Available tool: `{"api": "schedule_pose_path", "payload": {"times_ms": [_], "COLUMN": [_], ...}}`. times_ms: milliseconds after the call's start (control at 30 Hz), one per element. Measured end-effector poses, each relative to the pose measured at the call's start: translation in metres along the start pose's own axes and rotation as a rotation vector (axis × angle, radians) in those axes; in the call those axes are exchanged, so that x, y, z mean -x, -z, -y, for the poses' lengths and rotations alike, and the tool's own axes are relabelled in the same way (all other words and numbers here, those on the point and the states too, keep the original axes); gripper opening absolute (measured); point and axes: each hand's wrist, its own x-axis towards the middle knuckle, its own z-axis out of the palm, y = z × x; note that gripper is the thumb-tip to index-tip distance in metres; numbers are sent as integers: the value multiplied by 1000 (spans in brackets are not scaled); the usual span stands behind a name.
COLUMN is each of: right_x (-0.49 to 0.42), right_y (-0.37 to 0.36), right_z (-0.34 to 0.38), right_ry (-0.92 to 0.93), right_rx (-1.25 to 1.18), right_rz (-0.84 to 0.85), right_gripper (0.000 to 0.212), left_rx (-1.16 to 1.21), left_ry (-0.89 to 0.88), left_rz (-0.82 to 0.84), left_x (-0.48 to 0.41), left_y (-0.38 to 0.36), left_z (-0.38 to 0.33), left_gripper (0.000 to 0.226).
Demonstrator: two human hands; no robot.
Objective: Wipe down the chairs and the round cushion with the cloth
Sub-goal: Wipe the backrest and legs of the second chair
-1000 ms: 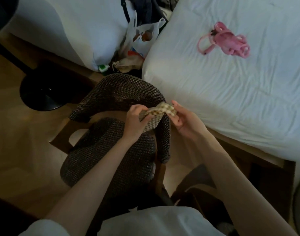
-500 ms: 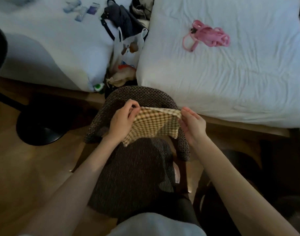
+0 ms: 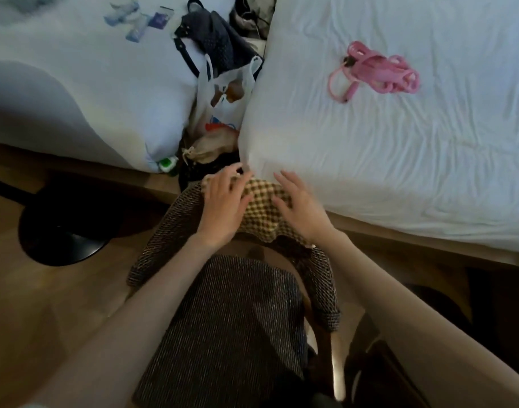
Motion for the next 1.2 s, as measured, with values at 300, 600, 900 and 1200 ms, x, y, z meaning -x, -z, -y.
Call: {"api": "schedule_pose_path", "payload": {"times_ms": [300,600,900,1200], "right_x": [-20,-19,14,135], "right_y": [-25,-20,-18,-40], "right_z": [-22,-24,-45,-112], "right_ry": [284,480,142,-334], "right_rx": [108,233,43,-90], "right_rz": [-102,-274,-292,-208], "right_gripper": [38,25,18,13], "left_rx": [69,134,266,121], "left_ry": [-150,-168,-79,-408], "left_rz": [21,-95,-116,319], "left_x": [-3,-10,-27,32], "left_y": [-18,-19,-40,-114], "left_z": [19,13,-41,-116], "left_gripper": [46,32,19,31]}}
